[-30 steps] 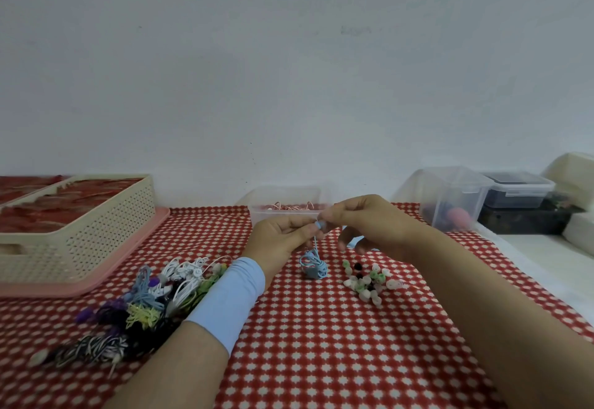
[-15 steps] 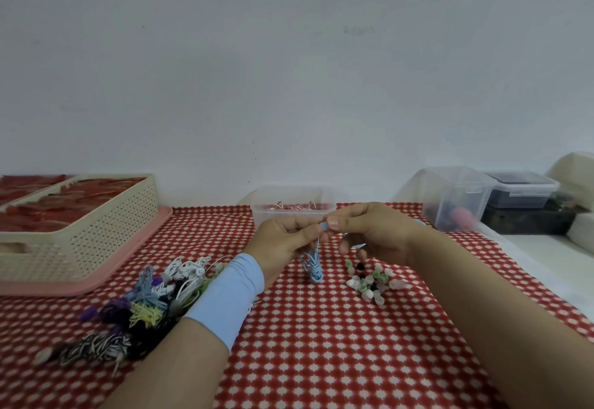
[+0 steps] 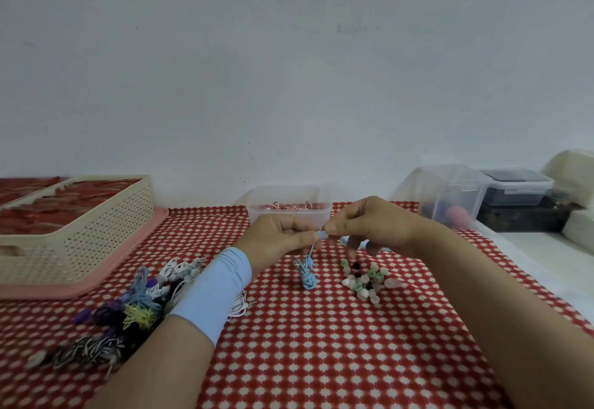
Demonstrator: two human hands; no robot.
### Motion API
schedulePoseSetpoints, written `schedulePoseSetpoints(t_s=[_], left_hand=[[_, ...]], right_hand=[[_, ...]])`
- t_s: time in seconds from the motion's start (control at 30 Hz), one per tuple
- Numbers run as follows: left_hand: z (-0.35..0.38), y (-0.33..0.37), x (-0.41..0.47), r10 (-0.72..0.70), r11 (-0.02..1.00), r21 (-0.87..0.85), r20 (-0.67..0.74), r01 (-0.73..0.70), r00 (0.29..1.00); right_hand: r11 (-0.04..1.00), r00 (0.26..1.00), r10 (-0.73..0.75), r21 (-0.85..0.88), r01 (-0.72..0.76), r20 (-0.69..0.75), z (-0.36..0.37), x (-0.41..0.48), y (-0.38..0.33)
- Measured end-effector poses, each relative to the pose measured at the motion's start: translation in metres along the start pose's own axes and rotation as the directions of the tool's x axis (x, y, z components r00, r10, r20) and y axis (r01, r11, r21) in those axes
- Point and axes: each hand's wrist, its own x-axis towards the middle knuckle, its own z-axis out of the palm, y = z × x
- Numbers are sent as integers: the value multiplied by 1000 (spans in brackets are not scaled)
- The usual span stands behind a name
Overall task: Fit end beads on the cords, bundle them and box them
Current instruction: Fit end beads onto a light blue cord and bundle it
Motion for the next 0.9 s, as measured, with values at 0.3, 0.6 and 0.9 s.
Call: schedulePoseSetpoints(t_s=[0.3, 0.6, 0.9], left_hand=[[-5, 31, -6, -203, 841, 541, 367, -31, 908], [-7, 27, -4, -155, 790, 612, 251, -32, 956], [-4, 22, -1, -301, 678, 733, 202, 61, 932]], right_hand=[[772, 980, 135, -635, -10, 148, -5, 2, 5], [755, 984, 117, -655, 0, 134, 2, 11, 6], [845, 996, -83, -532, 55, -30, 19, 18, 16]])
